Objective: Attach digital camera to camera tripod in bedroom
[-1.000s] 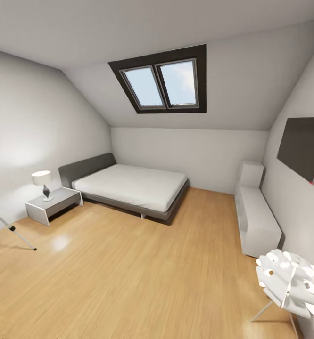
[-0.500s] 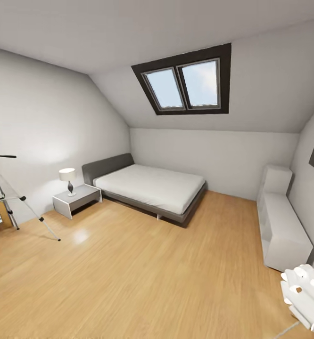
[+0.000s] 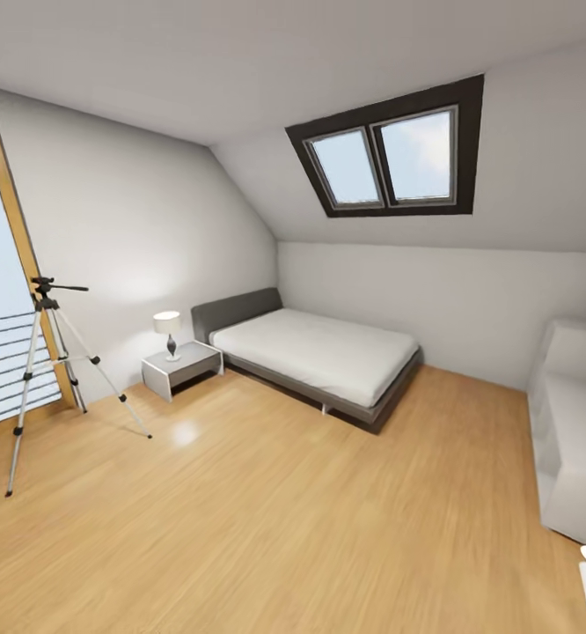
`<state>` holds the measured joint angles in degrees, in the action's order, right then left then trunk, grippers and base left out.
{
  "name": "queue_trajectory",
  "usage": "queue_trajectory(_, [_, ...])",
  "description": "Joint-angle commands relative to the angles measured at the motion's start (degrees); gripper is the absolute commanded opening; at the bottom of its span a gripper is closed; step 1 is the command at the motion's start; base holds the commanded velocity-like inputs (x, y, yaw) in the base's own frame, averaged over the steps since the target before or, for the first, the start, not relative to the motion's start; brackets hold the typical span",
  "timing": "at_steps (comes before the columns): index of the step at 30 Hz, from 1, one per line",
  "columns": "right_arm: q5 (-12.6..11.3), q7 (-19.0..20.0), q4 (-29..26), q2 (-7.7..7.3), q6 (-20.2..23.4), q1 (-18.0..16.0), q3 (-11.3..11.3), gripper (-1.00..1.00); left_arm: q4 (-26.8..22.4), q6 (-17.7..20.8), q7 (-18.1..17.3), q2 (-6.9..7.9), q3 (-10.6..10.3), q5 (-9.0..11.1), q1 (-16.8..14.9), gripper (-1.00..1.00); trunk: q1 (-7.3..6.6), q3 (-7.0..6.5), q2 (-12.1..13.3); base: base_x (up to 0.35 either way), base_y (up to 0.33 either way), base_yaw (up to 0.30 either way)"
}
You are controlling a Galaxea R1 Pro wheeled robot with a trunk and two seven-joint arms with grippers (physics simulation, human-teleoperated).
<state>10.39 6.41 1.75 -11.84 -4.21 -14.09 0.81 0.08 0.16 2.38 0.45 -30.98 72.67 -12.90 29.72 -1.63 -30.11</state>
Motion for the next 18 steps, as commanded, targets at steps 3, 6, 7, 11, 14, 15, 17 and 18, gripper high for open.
queue_trajectory(3, [0.3,0.1,0.2,-0.06,-0.4,-0.1,0.1,1.0,0.0,0.0,0.2,-0.01,-0.5,0.3,0.0,-1.0,0.02,-0.07,0.0,0.0,0.0,0.265])
queue_trajectory(6, [0.3,0.1,0.2,-0.06,-0.4,-0.1,0.1,1.0,0.0,0.0,0.2,-0.01,-0.5,0.3,0.0,-1.0,0.02,-0.16,0.0,0.0,0.0,0.265])
queue_trajectory(7, [0.3,0.1,0.2,-0.05,-0.4,-0.1,0.1,1.0,0.0,0.0,0.2,-0.01,-0.5,0.3,0.0,-1.0,0.02,-0.19,0.0,0.0,0.0,0.265])
queue_trajectory(11, [0.3,0.1,0.2,-0.05,-0.4,-0.1,0.1,1.0,0.0,0.0,0.2,-0.07,-0.5,0.3,0.0,-1.0,0.02,-0.27,0.0,0.0,0.0,0.265])
queue_trajectory(14, [0.3,0.1,0.2,-0.14,-0.4,-0.1,0.1,1.0,0.0,0.0,0.2,-0.08,-0.5,0.3,0.0,-1.0,0.02,-0.29,0.0,0.0,0.0,0.186])
queue_trajectory(15, [0.3,0.1,0.2,-0.17,-0.4,-0.1,0.1,1.0,0.0,0.0,0.2,-0.09,-0.5,0.3,0.0,-1.0,0.02,-0.29,0.0,0.0,0.0,0.111])
queue_trajectory(17, [0.3,0.2,0.2,-0.18,-0.3,-0.1,0.1,1.0,0.0,0.0,0.2,-0.09,-0.5,0.3,0.0,-1.0,0.02,-0.3,0.0,0.0,0.0,0.064])
queue_trajectory(18, [0.3,0.2,0.2,-0.17,-0.3,-0.1,0.1,1.0,0.0,0.0,0.2,-0.09,-0.5,0.3,0.0,-1.0,0.02,-0.3,0.0,0.0,0.0,0.045])
